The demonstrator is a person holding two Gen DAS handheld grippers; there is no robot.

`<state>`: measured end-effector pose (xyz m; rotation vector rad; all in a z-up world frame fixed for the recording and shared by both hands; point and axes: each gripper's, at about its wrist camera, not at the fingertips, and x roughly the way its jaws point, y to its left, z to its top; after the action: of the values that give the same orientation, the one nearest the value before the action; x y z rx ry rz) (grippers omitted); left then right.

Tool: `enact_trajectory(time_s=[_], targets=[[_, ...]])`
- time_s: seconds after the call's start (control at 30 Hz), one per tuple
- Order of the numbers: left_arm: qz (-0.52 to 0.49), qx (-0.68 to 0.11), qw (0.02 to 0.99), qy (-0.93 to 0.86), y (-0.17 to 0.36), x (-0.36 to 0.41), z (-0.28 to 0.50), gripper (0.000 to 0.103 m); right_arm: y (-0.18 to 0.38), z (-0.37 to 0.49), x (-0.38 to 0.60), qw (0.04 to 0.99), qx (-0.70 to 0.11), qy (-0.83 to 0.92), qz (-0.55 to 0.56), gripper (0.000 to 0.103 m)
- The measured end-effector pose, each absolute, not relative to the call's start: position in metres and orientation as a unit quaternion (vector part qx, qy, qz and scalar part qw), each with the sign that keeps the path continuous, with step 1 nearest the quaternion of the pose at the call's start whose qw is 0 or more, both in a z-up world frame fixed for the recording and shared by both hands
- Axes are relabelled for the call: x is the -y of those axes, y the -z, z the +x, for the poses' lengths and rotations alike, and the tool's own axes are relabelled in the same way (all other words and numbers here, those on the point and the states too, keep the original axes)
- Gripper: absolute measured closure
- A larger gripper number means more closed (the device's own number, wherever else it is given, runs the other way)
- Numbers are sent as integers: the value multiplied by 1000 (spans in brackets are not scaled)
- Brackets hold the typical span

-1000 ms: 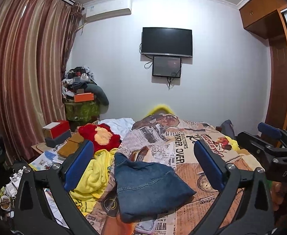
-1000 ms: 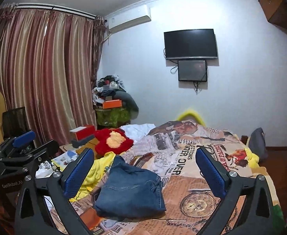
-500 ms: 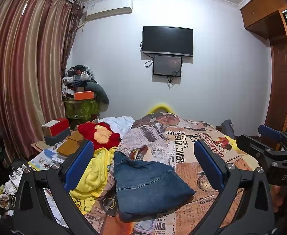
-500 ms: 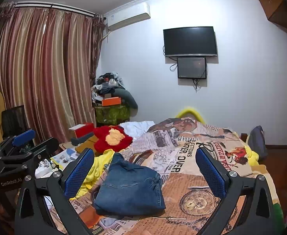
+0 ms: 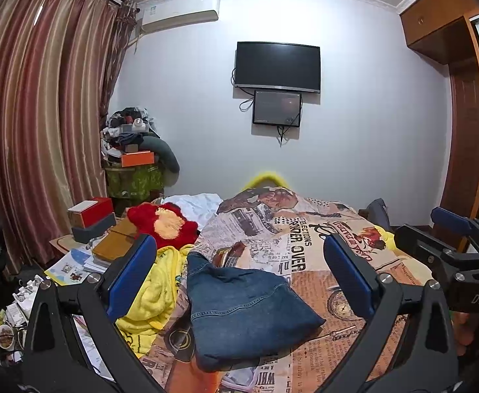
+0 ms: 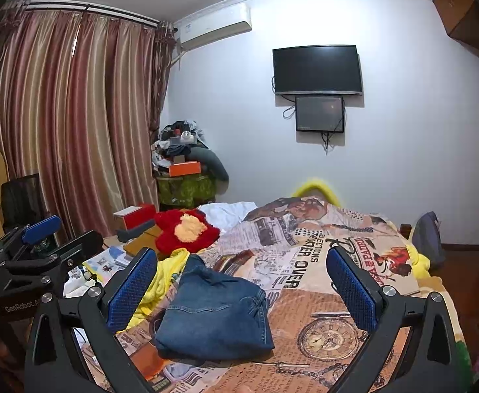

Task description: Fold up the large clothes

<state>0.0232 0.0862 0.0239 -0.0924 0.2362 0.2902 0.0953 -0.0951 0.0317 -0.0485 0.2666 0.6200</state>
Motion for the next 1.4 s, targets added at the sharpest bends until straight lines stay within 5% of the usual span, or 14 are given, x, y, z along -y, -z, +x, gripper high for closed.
enact_trajectory(time_s=[1.4], targets=[[-76, -119, 984, -110, -24, -90, 24, 0, -32, 97, 95, 942, -131, -307, -24, 0]])
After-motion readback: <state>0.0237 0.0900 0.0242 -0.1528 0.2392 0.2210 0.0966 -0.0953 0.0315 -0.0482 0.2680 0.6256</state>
